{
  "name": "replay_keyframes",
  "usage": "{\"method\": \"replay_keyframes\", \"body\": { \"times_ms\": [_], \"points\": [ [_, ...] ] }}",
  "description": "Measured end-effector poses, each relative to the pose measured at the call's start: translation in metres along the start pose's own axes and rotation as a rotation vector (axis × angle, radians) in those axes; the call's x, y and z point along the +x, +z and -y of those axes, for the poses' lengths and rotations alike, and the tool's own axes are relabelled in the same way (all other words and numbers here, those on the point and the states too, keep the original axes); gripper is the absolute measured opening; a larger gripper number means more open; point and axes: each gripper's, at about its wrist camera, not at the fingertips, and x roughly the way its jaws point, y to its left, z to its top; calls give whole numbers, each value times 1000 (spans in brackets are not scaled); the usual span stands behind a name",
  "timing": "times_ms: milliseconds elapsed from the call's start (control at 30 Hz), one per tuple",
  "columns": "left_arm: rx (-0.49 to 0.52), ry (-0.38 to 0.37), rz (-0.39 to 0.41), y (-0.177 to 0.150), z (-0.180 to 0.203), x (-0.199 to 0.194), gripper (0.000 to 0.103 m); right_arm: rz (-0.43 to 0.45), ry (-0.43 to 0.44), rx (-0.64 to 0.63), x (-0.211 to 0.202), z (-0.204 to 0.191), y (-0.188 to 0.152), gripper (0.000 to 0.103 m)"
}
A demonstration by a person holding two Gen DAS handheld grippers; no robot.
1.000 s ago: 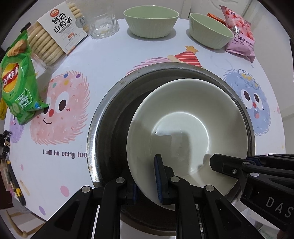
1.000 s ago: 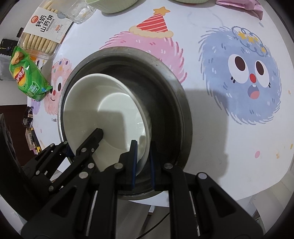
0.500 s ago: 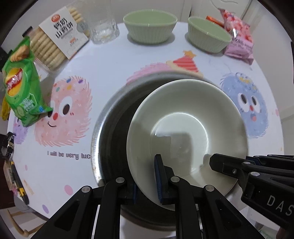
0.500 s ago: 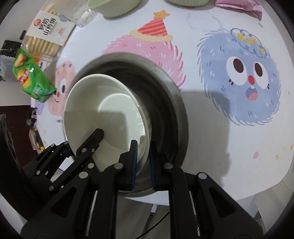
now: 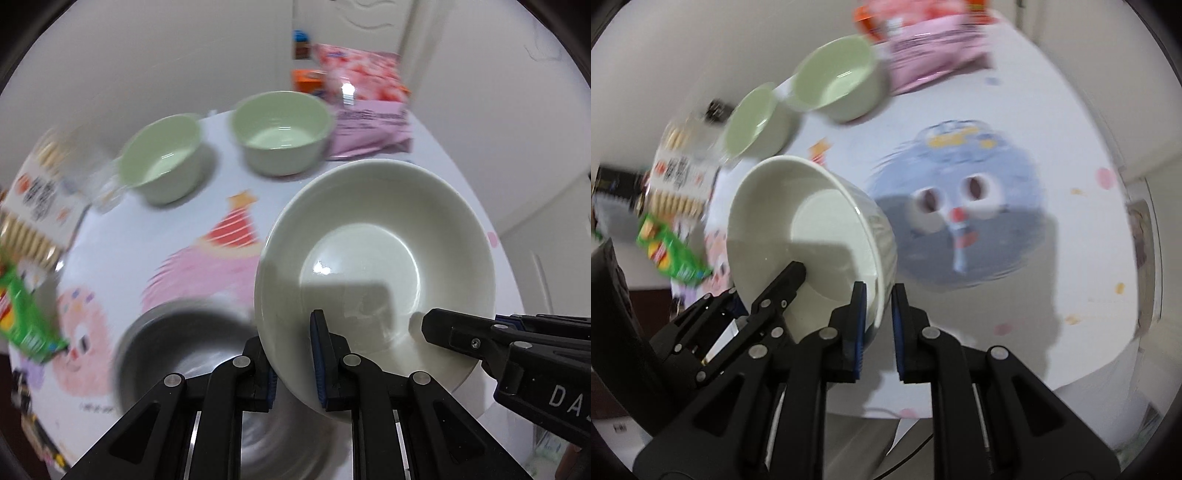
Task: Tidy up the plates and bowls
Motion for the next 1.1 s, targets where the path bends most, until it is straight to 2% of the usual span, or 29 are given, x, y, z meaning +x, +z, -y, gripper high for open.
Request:
{"method": "replay_keyframes", "body": {
  "times_ms": [267,367,533,667,700,767,800,833,900,1000,1100],
  "points": [
    [69,-5,-91,14,42,59,16,-43,-81,71,34,54,19,14],
    [70,2,-108,14,46,71,16,-65,-90,72,44,56,20,14],
    [55,-2,-89,15,45,71,17,-69,-92,66,45,53,25,15],
    [78,13,-92,15,49,71,21,-84,-82,70,44,53,27,15],
    [74,16,-92,12,49,68,30,-82,-72,84,46,54,28,16],
    [56,34,-95,13,49,68,39,-74,-70,100,45,57,27,22],
    [45,31,-95,12,47,68,49,-69,-71,108,42,60,26,37],
    [33,29,-93,11,45,67,58,-60,-74,114,40,61,25,58],
    [14,29,-83,7,39,64,62,-27,-84,112,33,64,22,73],
    [-16,22,-60,3,33,54,65,1,-84,124,24,70,18,73],
    [-47,12,-33,-2,26,41,73,38,-48,174,10,82,12,73]
  ]
}}
